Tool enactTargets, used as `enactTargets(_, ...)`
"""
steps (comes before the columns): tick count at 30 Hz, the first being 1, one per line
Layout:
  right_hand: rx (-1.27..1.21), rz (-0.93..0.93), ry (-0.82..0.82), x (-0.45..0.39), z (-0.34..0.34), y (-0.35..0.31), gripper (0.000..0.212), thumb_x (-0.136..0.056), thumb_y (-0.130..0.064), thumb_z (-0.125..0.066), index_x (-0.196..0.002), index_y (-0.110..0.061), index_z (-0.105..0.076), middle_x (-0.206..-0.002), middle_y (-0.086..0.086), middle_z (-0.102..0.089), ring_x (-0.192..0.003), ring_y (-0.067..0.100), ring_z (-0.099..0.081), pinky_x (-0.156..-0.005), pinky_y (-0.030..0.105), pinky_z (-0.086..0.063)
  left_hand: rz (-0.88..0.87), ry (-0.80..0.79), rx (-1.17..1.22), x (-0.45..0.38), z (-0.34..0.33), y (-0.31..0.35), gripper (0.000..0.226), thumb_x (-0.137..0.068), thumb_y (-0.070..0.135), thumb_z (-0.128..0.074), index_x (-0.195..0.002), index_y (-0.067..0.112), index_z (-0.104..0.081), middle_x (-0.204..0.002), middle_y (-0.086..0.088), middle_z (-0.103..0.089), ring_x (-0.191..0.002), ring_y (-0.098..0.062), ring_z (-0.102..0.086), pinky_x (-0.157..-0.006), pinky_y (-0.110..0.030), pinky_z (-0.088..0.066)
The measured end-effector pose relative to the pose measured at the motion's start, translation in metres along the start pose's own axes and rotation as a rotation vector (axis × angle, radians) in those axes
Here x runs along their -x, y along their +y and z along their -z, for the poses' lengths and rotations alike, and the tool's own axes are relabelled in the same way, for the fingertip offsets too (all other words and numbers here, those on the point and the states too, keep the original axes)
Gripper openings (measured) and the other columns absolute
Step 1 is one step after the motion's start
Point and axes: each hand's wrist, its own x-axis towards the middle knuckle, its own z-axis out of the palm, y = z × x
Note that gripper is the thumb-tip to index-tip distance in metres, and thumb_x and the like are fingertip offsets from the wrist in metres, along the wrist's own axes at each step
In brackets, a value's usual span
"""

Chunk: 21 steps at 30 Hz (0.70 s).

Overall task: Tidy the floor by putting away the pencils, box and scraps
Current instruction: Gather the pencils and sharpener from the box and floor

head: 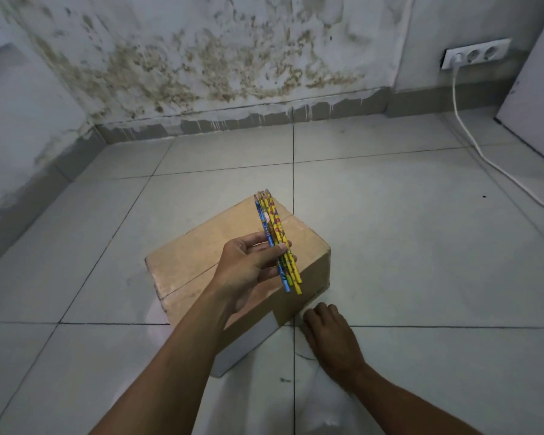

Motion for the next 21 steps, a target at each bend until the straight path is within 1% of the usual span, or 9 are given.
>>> enactTargets(2, 0.032, 0.098, 0.035, -0.002, 0.001, 0.007, 0.021, -0.075, -0.014, -0.09, -0.081, -0.009, -0.071, -0.077, 0.01, -0.064, -0.067, 0.03, -0.063, -0.048, 0.034, -0.048, 0.0, -0.006, -0.006, 0.001, -0.001, -0.001, 0.037, -0.086, -0.002, -0.071, -0.123, -0.003, -0.065, -0.105, -0.017, -0.079, -0.09, -0.034, -0.078, -0.076, -0.042, -0.066)
enactTargets(5, 0.062, 0.189, 0.056, -0.005, 0.002, 0.02, 0.023, -0.076, -0.023, -0.09, -0.078, -0.012, -0.07, -0.075, 0.007, -0.065, -0.064, 0.026, -0.064, -0.04, 0.03, -0.043, -0.008, -0.016, -0.014, 0.001, -0.003, 0.002, 0.036, -0.087, -0.002, -0.07, -0.122, -0.004, -0.065, -0.103, -0.017, -0.079, -0.087, -0.032, -0.078, -0.072, -0.039, -0.066)
enactTargets(8, 0.096, 0.28, 0.027, -0.006, 0.003, 0.028, 0.023, -0.081, -0.031, -0.086, -0.078, -0.015, -0.07, -0.073, 0.003, -0.066, -0.063, 0.022, -0.064, -0.036, 0.03, -0.043, -0.011, -0.018, -0.031, -0.002, -0.004, 0.004, 0.036, -0.086, 0.0, -0.07, -0.122, -0.004, -0.065, -0.103, -0.017, -0.079, -0.087, -0.031, -0.078, -0.075, -0.04, -0.066)
enactTargets(10, 0.052, 0.245, -0.004, -0.006, 0.005, 0.03, 0.022, -0.084, -0.029, -0.083, -0.076, -0.015, -0.068, -0.071, 0.003, -0.065, -0.061, 0.022, -0.063, -0.038, 0.031, -0.044, -0.008, -0.022, -0.047, -0.003, -0.006, 0.004, 0.036, -0.087, 0.0, -0.07, -0.122, -0.003, -0.065, -0.104, -0.017, -0.079, -0.089, -0.032, -0.077, -0.078, -0.042, -0.065)
enactTargets(11, -0.031, 0.157, -0.007, -0.007, 0.008, 0.03, 0.021, -0.088, -0.028, -0.08, -0.076, -0.016, -0.067, -0.07, 0.003, -0.065, -0.06, 0.021, -0.062, -0.042, 0.029, -0.044, -0.007, -0.023, -0.047, -0.003, -0.007, 0.004, 0.036, -0.086, 0.001, -0.07, -0.122, -0.003, -0.065, -0.105, -0.017, -0.079, -0.09, -0.032, -0.077, -0.079, -0.043, -0.065)
enactTargets(13, -0.334, -0.163, 0.051, -0.013, 0.017, 0.032, 0.024, -0.096, -0.025, -0.07, -0.074, -0.021, -0.062, -0.068, -0.003, -0.064, -0.058, 0.01, -0.058, -0.051, 0.025, -0.042, -0.007, -0.021, -0.041, -0.005, -0.008, 0.005, 0.04, -0.084, 0.003, -0.071, -0.123, -0.003, -0.065, -0.105, -0.016, -0.079, -0.091, -0.032, -0.077, -0.081, -0.044, -0.064)
enactTargets(16, -0.815, -0.709, 0.266, -0.035, 0.033, 0.045, 0.03, -0.098, -0.024, -0.069, -0.069, -0.016, -0.068, -0.063, -0.002, -0.068, -0.056, 0.008, -0.058, -0.057, 0.026, -0.046, -0.004, -0.008, -0.02, -0.008, -0.009, 0.004, 0.04, -0.084, 0.003, -0.071, -0.123, -0.002, -0.065, -0.104, -0.016, -0.079, -0.088, -0.03, -0.078, -0.079, -0.043, -0.065)
enactTargets(19, -1.302, -1.163, 0.329, -0.063, 0.045, 0.068, 0.032, -0.099, -0.033, -0.067, -0.078, -0.008, -0.072, -0.057, 0.0, -0.061, -0.043, 0.014, -0.049, -0.043, 0.023, -0.039, 0.003, -0.004, -0.005, -0.009, -0.012, 0.0, 0.037, -0.086, 0.0, -0.07, -0.122, -0.003, -0.065, -0.105, -0.018, -0.079, -0.085, -0.03, -0.078, -0.075, -0.04, -0.066)
enactTargets(21, -1.644, -1.251, 0.277, -0.077, 0.051, 0.086, 0.032, -0.102, -0.038, -0.061, -0.087, -0.01, -0.067, -0.055, -0.002, -0.056, -0.04, 0.011, -0.045, -0.038, 0.019, -0.033, -0.005, -0.008, 0.002, -0.012, -0.013, -0.001, 0.037, -0.085, 0.001, -0.071, -0.121, -0.003, -0.066, -0.106, -0.019, -0.079, -0.085, -0.03, -0.078, -0.072, -0.038, -0.066)
